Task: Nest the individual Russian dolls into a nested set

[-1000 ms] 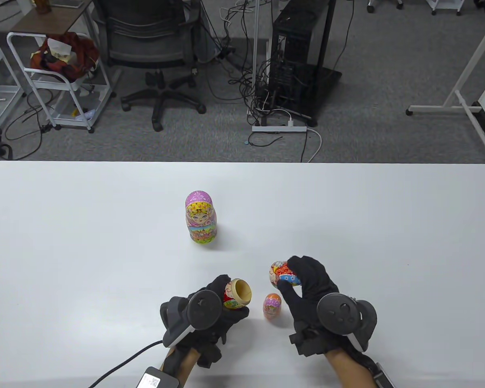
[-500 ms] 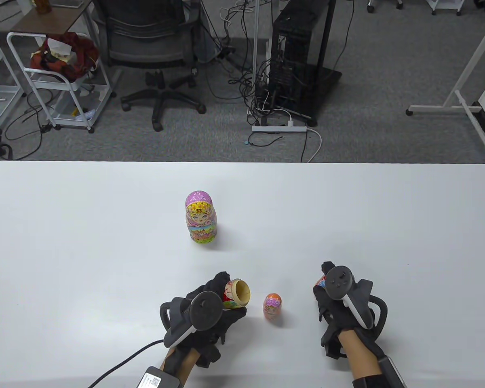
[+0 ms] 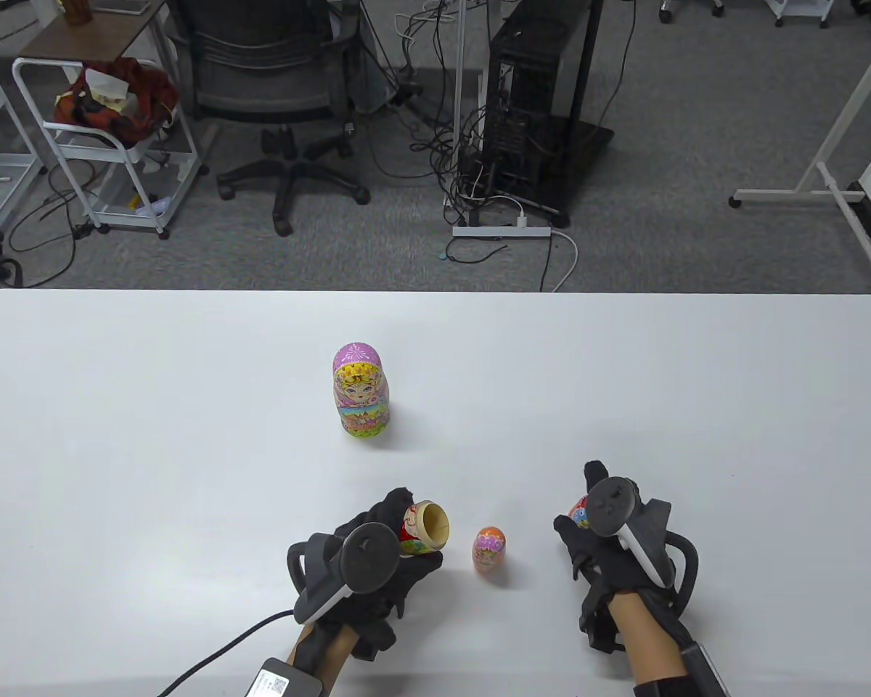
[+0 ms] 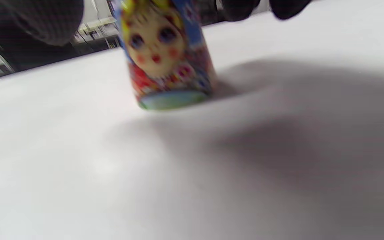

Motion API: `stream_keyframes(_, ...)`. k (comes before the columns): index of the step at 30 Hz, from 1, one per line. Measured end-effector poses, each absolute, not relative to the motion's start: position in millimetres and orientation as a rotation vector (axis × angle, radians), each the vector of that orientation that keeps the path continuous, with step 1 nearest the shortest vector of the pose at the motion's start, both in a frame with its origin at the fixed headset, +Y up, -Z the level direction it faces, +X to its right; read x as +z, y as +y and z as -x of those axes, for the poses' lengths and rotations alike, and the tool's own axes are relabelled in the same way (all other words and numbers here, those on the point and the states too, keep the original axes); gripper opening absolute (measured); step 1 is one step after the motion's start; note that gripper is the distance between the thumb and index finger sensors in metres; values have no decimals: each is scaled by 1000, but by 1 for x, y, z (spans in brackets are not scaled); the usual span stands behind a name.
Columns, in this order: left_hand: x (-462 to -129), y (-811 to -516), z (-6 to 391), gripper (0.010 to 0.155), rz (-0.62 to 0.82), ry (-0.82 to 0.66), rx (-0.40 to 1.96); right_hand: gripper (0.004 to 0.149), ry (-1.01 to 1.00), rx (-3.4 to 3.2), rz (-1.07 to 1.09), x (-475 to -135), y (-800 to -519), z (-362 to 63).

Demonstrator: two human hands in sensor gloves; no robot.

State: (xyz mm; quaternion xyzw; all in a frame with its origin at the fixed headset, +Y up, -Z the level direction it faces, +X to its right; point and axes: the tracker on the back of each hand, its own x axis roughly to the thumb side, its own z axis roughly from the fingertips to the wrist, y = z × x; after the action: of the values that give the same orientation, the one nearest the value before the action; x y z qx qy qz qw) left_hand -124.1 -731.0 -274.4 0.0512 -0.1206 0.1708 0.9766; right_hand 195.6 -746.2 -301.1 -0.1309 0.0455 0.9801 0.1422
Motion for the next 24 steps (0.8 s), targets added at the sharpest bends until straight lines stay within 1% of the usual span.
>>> stream_keyframes(1, -274, -731, 124, 94, -101, -243, 347, 82, 64, 2824, 340, -299, -742, -192)
stream_keyframes(2, -275, -731, 124, 94, -96, -242, 348, 78, -58, 2805, 264, -296, -734, -183)
stream_keyframes(3, -275, -731, 124, 94, -95, -241, 346, 74, -122, 2796, 220, -294, -730, -178)
stream_keyframes(4, -275, -732, 124, 94, -93, -241, 342, 68, -192, 2783, 123, -290, -724, -167)
stream_keyframes(5, -275, -732, 124, 94, -91, -241, 340, 66, -211, 2780, 47, -287, -721, -159)
stream_keyframes(7, -275, -732, 124, 94, -87, -241, 341, 61, -189, 2761, -140, -282, -719, -140)
stream_keyframes(8, -275, -732, 124, 94, -86, -241, 339, 60, -153, 2750, -188, -281, -720, -134)
stream_keyframes(10, -274, -732, 124, 94, -84, -242, 338, 58, -21, 2739, -289, -280, -726, -121)
stream_keyframes(12, -274, -733, 123, 94, -78, -244, 335, 59, 102, 2767, -328, -280, -735, -114)
stream_keyframes(16, -274, -733, 123, 94, -74, -246, 329, 56, 210, 2806, -327, -283, -746, -113)
stream_keyframes(22, -275, -732, 122, 94, -69, -253, 324, 56, 222, 2714, -266, -287, -745, -121)
stream_keyframes(24, -275, -732, 122, 94, -72, -254, 320, 55, 179, 2738, -264, -287, -743, -122)
